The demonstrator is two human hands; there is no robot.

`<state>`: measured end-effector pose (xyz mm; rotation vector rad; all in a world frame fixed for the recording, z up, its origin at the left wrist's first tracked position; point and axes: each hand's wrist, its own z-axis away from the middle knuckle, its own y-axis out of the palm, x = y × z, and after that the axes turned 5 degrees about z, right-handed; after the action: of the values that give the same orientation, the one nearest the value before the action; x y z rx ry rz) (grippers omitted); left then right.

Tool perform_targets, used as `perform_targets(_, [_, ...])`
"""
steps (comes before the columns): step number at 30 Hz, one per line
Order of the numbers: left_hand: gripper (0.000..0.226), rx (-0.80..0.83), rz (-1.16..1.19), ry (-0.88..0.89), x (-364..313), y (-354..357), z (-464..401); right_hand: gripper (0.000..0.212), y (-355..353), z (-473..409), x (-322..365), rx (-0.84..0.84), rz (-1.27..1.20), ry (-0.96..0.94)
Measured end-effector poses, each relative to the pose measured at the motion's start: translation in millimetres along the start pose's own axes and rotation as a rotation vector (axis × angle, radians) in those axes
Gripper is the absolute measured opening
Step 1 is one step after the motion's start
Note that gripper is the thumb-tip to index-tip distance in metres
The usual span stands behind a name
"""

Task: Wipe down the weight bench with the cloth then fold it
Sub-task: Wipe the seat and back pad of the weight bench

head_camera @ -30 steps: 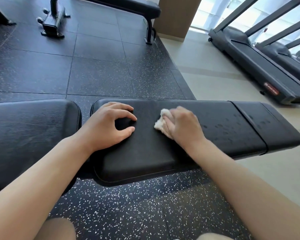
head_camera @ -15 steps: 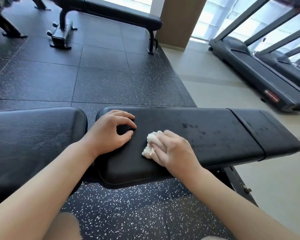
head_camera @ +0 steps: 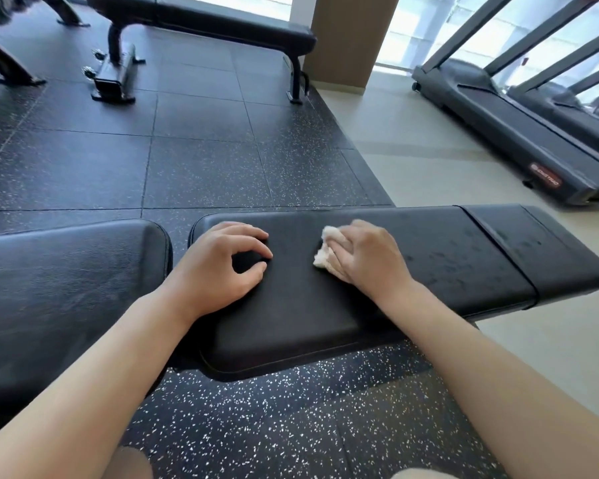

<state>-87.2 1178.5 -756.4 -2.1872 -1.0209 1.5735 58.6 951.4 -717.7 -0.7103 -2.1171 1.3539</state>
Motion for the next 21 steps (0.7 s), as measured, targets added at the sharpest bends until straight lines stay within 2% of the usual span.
perform_targets(4, [0.015,-0.101,0.020,-0.054,4,-11,-1,0.026,17,-33,38,-0.003,-0.025,0.011])
perform_targets(7, [0.019,-0.150,-0.006,-0.082,5,-16,0,0.016,11,-24,70,0.041,-0.105,-0.097])
perform_targets(10, [0.019,-0.139,-0.009,-0.085,2,-16,0,0.008,-6,11,90,-0.001,-0.168,-0.270])
perform_targets(14, [0.015,-0.095,-0.017,-0.083,-1,-14,1,0.006,-33,60,76,0.016,-0.204,-0.402])
perform_targets(17, [0.016,-0.037,-0.068,-0.038,-9,-8,0,0.002,-41,90,38,0.082,-0.204,-0.294])
perform_targets(21, [0.020,0.087,-0.126,0.047,-30,11,-6,0.012,-47,123,-16,0.105,-0.146,-0.104])
